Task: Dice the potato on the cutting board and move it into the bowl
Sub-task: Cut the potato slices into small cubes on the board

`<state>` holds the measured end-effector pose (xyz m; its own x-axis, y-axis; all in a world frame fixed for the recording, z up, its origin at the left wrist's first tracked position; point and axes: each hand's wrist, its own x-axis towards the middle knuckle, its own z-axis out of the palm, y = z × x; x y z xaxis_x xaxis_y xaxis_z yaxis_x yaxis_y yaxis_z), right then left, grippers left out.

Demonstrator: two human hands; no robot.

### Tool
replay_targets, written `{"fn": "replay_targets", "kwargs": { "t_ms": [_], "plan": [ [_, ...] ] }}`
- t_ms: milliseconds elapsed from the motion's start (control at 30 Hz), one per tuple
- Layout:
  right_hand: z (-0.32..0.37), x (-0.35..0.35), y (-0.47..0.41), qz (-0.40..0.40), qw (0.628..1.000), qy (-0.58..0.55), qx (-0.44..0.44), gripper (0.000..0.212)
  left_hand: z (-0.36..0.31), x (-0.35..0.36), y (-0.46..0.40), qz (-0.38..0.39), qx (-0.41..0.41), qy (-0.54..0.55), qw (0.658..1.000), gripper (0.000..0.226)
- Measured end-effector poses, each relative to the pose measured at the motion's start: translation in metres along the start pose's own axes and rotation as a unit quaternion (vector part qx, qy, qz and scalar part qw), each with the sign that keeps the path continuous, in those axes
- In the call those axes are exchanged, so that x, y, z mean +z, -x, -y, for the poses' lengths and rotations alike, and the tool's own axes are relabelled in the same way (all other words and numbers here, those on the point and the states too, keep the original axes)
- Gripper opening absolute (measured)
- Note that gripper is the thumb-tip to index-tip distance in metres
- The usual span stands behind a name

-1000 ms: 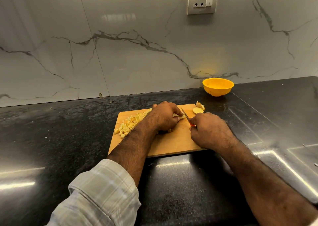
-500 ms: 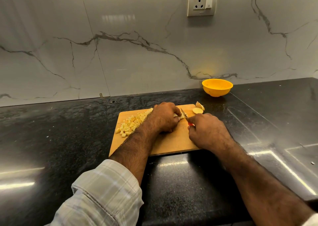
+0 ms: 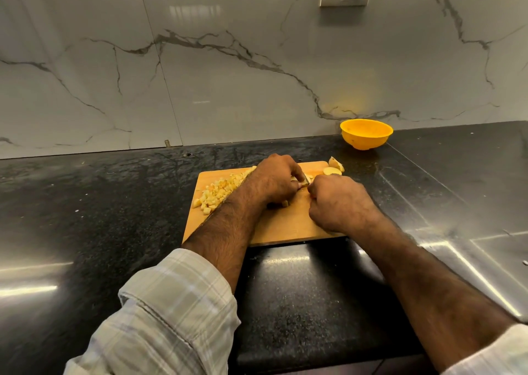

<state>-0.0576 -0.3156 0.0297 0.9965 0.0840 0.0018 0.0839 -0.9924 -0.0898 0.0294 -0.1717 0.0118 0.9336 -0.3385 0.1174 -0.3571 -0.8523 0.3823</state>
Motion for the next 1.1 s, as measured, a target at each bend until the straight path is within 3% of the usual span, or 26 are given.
{"fn": "replay_targets", "kwargs": {
  "t_ms": [300,633,867,1100],
  "plan": [
    [-0.011,0.008,0.005,-0.091,0.994,-0.064,0.012,0.037,0.002,-0.003,0.007,-0.009,-0.004,-0.021,1.0,0.024],
    [0.001,-0.001,0.007,0.013,1.0,-0.02,-0.001,0.037,0.005,0.0,0.0,-0.011,-0.029,0.01,0.999,0.016],
    [0.005,-0.002,-0.004,0.028,0.999,-0.035,0.005,0.043,0.005,-0.001,-0.003,-0.001,-0.031,-0.007,0.999,0.015],
    [0.0,0.002,-0.014,-0.022,0.999,-0.045,0.002,0.035,0.005,-0.001,0.001,-0.01,-0.029,-0.056,0.998,0.017]
  ]
}}
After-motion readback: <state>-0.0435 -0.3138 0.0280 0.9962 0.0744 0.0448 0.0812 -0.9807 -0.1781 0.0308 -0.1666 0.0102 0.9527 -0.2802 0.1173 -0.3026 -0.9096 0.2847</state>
